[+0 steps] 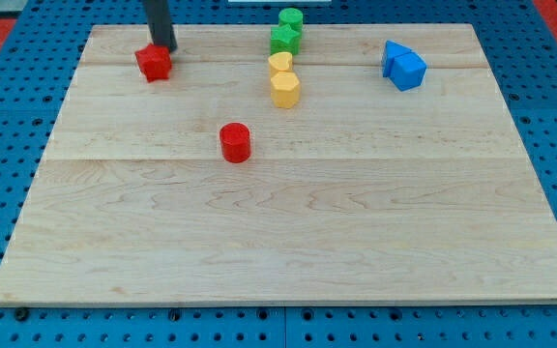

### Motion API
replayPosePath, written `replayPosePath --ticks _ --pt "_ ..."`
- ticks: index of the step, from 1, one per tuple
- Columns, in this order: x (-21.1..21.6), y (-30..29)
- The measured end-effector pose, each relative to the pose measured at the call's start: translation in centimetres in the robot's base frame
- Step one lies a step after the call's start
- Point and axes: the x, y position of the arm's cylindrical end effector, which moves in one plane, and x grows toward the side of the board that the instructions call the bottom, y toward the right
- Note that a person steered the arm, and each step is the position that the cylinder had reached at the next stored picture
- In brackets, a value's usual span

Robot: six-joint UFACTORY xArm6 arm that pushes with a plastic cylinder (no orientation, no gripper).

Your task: Place the red circle below the red star

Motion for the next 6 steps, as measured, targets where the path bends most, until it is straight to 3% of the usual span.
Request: replayPosePath --ticks 1,3,4,5,6 --pt "0.5 3.6" --pt "15.0 11.5" --pt "16.1 14.5" --pt "20.8 13.2" --pt "15.9 7.8"
